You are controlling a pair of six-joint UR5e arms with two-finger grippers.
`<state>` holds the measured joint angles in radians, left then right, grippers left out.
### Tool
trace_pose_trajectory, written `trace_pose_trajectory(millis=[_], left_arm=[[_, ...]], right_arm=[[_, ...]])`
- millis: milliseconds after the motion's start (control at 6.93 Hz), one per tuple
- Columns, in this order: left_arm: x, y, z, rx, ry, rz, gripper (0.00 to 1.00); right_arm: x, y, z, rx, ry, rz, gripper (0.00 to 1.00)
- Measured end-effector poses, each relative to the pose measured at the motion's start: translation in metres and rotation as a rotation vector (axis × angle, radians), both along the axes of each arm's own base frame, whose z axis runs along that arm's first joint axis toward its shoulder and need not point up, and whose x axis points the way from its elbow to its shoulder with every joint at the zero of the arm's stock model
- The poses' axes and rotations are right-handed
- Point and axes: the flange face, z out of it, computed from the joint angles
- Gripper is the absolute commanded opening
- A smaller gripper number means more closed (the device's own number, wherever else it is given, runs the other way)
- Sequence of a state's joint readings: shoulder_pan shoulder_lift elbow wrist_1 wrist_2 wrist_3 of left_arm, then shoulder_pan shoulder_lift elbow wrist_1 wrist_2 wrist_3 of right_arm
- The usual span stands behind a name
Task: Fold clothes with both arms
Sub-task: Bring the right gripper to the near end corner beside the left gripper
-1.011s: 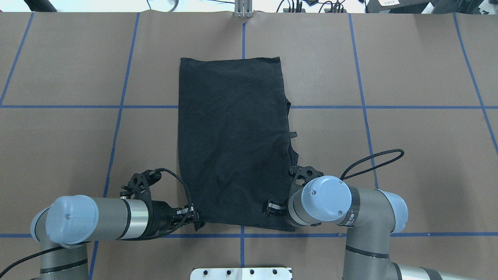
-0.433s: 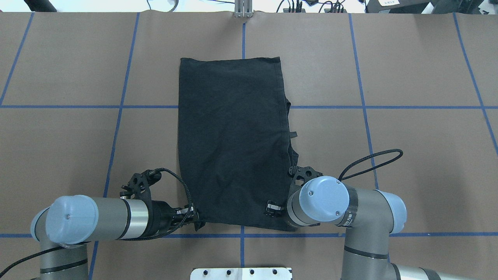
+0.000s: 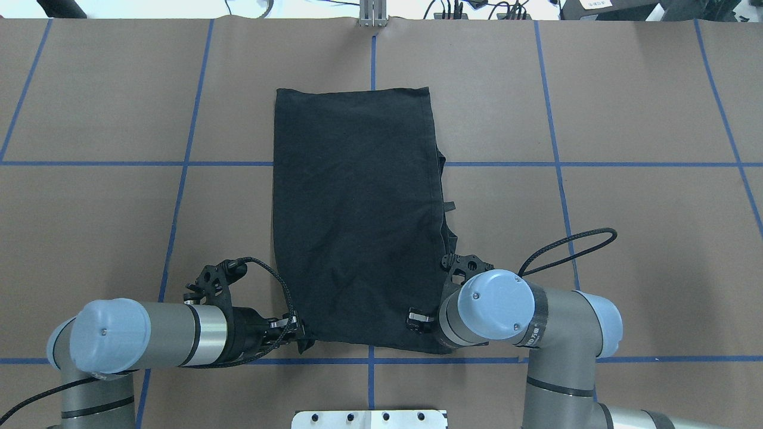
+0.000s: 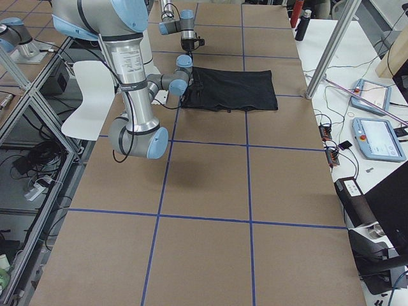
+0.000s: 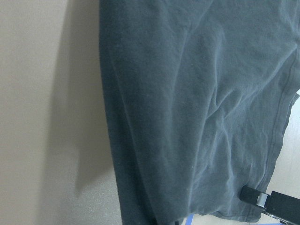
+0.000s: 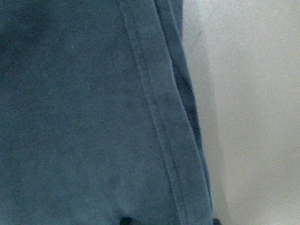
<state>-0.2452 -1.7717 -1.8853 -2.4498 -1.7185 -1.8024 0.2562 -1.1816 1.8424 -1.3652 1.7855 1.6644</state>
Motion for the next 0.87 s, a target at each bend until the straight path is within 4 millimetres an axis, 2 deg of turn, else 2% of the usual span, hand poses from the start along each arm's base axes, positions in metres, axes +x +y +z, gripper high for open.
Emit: trace_pose_trajectory(millis=[866], left_arm=[[-0.0003,0.0,-0.0005,0.0,0.001,0.0,0.0]], right_arm=[[0.0058,-0.0066,-0.0076,-0.001,-0.024,0.009,0.0]])
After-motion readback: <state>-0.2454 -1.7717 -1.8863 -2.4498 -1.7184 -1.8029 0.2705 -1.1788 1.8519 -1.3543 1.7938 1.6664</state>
